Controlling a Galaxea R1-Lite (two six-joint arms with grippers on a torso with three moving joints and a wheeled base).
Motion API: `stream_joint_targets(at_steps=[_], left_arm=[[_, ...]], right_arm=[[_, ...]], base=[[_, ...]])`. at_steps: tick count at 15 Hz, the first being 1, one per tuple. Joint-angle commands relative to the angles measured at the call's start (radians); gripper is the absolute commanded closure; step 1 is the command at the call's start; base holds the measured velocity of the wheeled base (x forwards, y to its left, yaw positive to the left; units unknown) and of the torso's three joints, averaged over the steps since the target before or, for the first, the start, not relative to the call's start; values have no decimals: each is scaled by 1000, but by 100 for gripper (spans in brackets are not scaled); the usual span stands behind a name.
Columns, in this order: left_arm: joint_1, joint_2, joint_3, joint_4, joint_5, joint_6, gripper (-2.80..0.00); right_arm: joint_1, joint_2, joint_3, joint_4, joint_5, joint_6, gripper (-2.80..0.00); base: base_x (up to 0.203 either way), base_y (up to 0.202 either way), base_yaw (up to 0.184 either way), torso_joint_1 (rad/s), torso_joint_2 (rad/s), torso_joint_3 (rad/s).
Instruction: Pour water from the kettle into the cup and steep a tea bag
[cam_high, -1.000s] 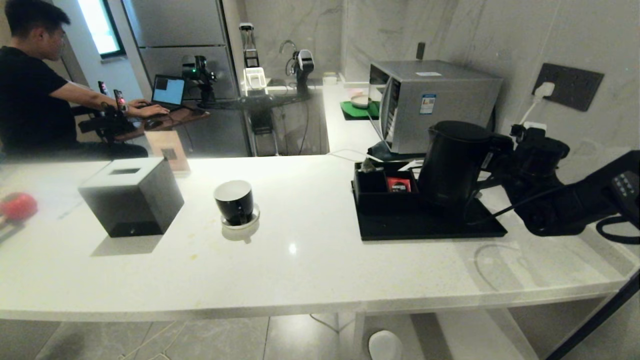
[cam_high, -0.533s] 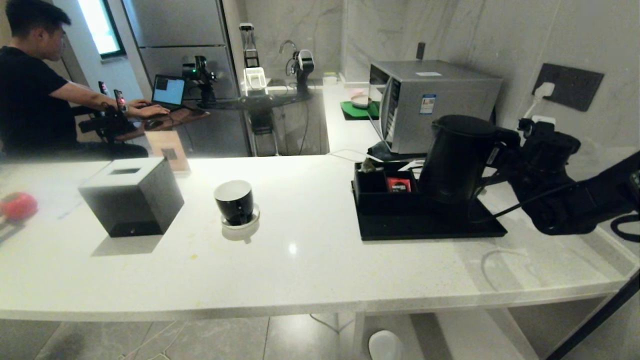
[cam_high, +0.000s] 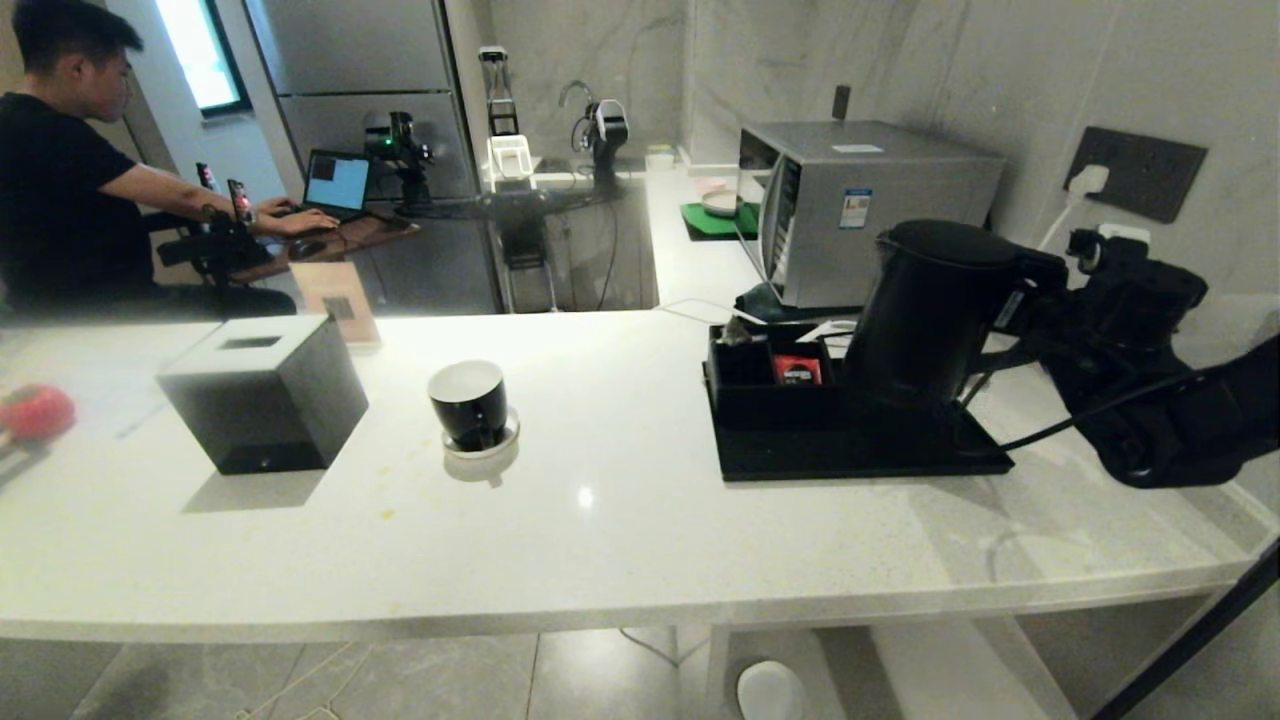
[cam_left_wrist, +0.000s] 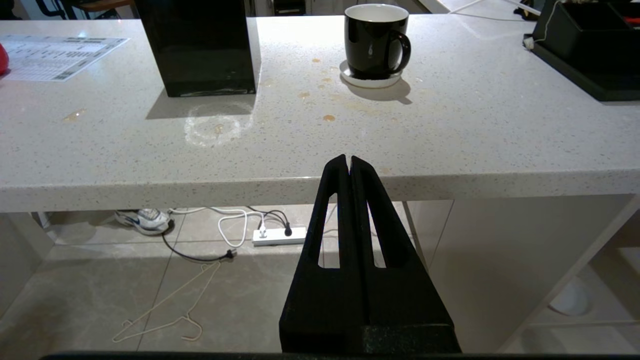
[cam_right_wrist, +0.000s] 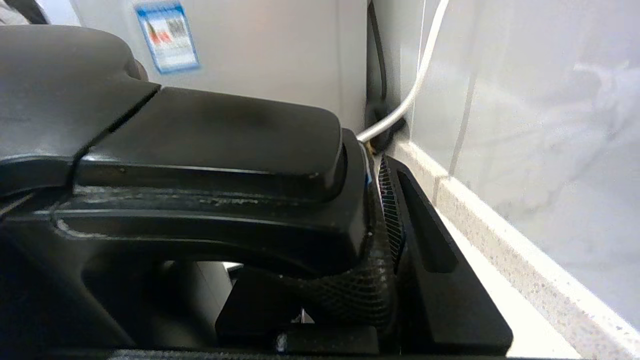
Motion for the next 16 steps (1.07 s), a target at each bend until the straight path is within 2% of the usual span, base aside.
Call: stream_joint_targets(at_steps=[1,9,16], left_arm=[[0,0,0,-1,1,0,0],[0,0,0,-1,1,0,0],[0,0,0,-1,1,0,0]], right_arm=[[16,-46,49,-20,0,1,0],[112,-106,65,-9,1,-4,0],[136,-130,124,-21,1,-26,0]], base=[[0,0,0,0,0,0],[0,0,0,0,0,0],[0,0,0,0,0,0]])
